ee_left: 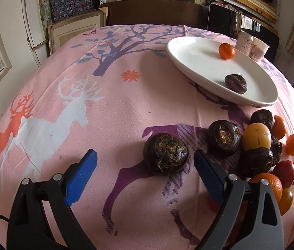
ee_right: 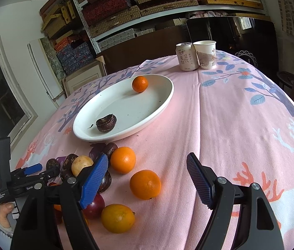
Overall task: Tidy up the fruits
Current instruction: 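Grasp another dark brown fruit with left tool while right tool grasps an orange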
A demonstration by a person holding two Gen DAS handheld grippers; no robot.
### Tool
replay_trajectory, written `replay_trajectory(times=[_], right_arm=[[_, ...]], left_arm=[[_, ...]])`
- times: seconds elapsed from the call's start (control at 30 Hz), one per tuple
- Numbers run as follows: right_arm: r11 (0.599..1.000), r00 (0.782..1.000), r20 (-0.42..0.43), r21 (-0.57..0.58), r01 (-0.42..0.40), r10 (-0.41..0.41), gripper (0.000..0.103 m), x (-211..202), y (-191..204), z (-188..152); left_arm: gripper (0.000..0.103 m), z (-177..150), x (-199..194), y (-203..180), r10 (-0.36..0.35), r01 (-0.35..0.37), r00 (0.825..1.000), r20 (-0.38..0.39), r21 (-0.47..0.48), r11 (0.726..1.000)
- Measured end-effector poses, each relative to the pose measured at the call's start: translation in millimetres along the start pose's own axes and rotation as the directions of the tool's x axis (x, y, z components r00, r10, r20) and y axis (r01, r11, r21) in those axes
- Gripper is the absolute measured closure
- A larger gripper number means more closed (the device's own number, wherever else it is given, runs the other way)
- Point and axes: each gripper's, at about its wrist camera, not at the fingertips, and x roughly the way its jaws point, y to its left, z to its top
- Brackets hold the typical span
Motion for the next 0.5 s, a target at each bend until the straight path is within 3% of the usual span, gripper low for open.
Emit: replay_trajectory(times=[0.07, 0.13, 0.23, 0.3, 0.43, 0.5], right_arm=[[1.000, 1.000, -0.018, 0.001, -0.007, 0.007, 0.024, 2, 0, 0], [1.000, 0.999, -0.034, 0.004, -0.012, 0.012, 0.024, 3, -1, -1], [0.999, 0.998, -0.064, 0.025, -0.023, 0.024, 0.024, 7, -5, -1], [0.999, 0.996, -0.085, 0.035, -0.029, 0.032, 0.027, 10, -7, -2], [0.998, 0.990, -0.131, 0.030, -0.046, 0.050, 0.048, 13, -6, -9], [0.999, 0.987, -0.154, 0.016, -0.045, 0.047, 0.053, 14, -5, -14]], left_arm=[[0.014, 0, -3, -1, 0.013, -0.013, 1.000, 0.012, 0.001, 1.000], [0.033, 0, -5, -4, -0.004, 0.004, 1.000, 0.017, 0.015, 1.000], [0.052, -2, -2, -12, -0.029, 0.029, 1.000, -0.003, 0.047, 0.998], [0.055, -2, -1, -13, -0.039, 0.039, 0.999, -0.009, 0.052, 0.998], [0.061, -2, -2, -14, -0.055, 0.055, 0.998, -0.009, 0.051, 0.997], [0.061, -2, -2, -14, -0.062, 0.062, 0.998, -0.009, 0.051, 0.997]])
